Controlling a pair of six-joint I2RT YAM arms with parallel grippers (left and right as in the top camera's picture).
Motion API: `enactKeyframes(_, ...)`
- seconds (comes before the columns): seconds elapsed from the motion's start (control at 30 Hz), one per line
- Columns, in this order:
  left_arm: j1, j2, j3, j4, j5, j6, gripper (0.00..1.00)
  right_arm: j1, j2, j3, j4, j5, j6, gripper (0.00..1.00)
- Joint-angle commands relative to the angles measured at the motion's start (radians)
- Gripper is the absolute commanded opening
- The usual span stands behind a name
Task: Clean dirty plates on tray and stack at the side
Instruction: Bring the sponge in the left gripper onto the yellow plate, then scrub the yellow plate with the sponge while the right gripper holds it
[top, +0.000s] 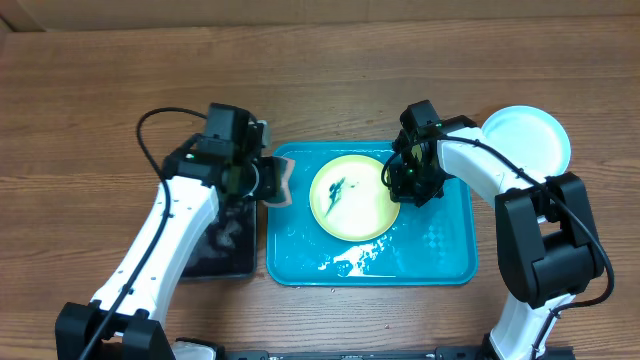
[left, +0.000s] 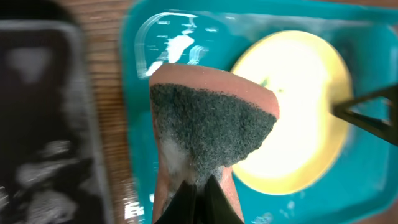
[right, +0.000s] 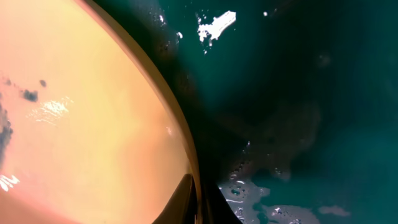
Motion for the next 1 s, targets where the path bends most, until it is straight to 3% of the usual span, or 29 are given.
enactKeyframes(0.0, -0.063, -0.006, 0.016, 0.02, 0.053, 0.025, 0.04, 0.013, 0.04, -0.052, -0.01, 0.002, -0.013, 0.04)
enactKeyframes(0.23, -0.177, 0.057, 0.016, 0.071, 0.049, 0.028, 0.04, 0.049, 0.04, -0.052, -0.008, -0.016, -0.012, 0.04)
enactKeyframes(0.47, -0.202, 0.236, 0.016, 0.153, 0.097, 0.013, 0.04, 0.084, 0.04, -0.052, -0.008, -0.016, 0.027, 0.04)
enactKeyframes(0.57, -0.201, 0.312, 0.016, 0.15, 0.018, -0.008, 0.04, 0.092, 0.04, -0.052, -0.008, -0.017, 0.042, 0.04)
enactKeyframes(0.73, -0.202, 0.391, 0.016, 0.098, -0.233, -0.117, 0.04, 0.093, 0.04, -0.052, -0.013, -0.024, 0.044, 0.04)
enactKeyframes(0.8, -0.203, 0.394, 0.016, 0.109, -0.167, -0.078, 0.04, 0.093, 0.04, -0.052, -0.015, -0.024, 0.044, 0.04)
enactKeyframes(0.97, -0.237, 0.394, 0.021, 0.175, 0.159, -0.011, 0.04, 0.093, 0.04, -0.052, -0.012, -0.024, 0.044, 0.04)
